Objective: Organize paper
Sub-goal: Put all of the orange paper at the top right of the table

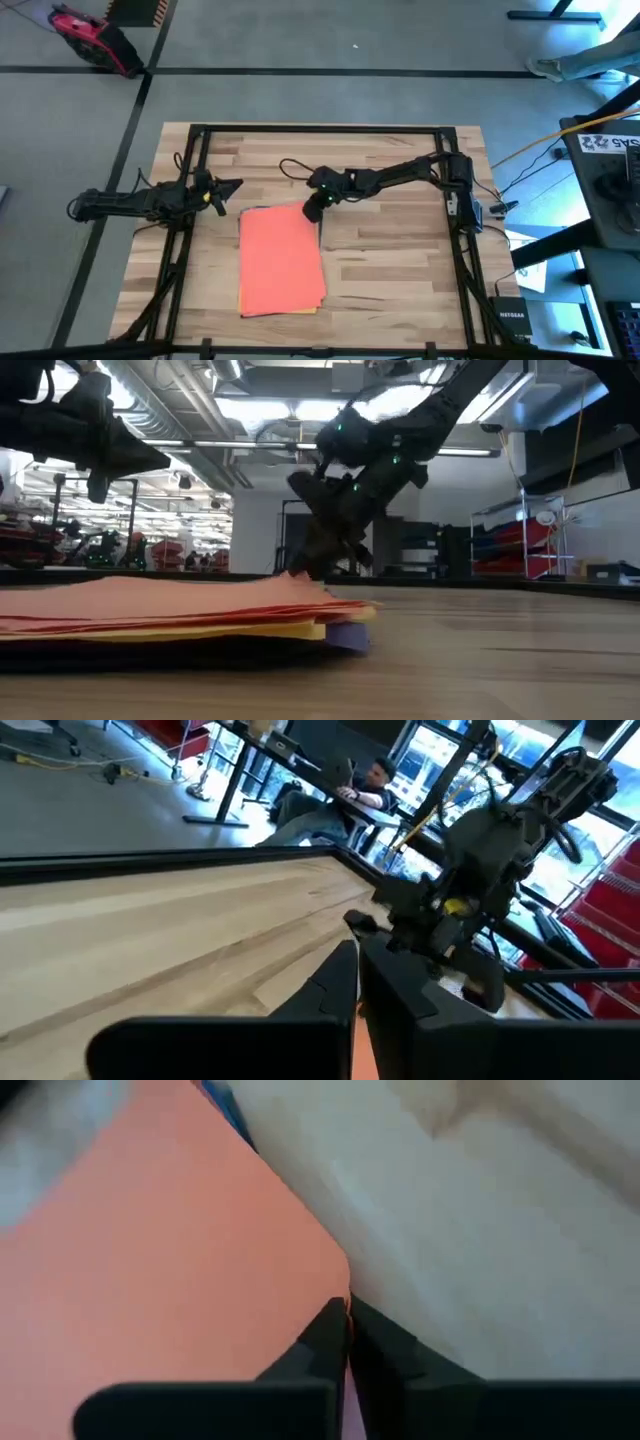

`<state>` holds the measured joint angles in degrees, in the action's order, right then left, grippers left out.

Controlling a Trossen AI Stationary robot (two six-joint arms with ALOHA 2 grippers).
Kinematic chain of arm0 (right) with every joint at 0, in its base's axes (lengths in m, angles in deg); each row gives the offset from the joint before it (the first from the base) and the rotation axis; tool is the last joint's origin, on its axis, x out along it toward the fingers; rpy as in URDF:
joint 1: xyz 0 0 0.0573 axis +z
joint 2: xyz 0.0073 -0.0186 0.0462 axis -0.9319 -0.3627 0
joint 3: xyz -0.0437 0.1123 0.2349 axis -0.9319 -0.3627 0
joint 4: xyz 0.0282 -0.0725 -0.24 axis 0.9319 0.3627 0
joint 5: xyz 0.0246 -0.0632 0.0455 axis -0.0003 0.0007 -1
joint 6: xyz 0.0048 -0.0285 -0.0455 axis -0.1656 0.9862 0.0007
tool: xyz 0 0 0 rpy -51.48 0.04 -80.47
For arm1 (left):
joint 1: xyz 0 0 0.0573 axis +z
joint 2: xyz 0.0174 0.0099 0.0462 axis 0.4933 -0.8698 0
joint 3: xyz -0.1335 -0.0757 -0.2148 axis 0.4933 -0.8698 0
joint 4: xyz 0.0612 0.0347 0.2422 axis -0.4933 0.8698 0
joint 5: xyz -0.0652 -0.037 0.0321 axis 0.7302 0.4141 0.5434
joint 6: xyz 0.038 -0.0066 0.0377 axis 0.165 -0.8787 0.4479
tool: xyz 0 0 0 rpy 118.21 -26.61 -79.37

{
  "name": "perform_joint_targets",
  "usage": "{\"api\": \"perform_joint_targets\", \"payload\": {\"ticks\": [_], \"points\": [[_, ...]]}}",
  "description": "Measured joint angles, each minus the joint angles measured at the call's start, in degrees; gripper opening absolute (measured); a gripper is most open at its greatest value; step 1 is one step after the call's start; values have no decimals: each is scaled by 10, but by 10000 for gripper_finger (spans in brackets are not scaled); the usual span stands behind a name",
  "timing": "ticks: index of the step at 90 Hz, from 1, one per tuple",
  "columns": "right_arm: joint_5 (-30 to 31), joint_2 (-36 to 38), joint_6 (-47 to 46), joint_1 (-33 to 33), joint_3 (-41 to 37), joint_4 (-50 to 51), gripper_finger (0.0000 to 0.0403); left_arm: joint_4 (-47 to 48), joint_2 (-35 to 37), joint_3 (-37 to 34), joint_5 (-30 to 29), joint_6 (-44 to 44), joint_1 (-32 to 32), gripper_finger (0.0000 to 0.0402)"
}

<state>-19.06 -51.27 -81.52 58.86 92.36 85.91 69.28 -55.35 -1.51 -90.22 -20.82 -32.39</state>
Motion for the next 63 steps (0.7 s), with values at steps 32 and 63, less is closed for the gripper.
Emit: {"api": "perform_joint_targets", "payload": {"ticks": [32, 63], "points": [[144, 54, 81, -41, 150, 248, 0, -12, 0, 0, 0, 2, 0, 0], [228, 54, 150, -95, 203, 485, 0, -6, 0, 0, 0, -22, 1, 0]]}}
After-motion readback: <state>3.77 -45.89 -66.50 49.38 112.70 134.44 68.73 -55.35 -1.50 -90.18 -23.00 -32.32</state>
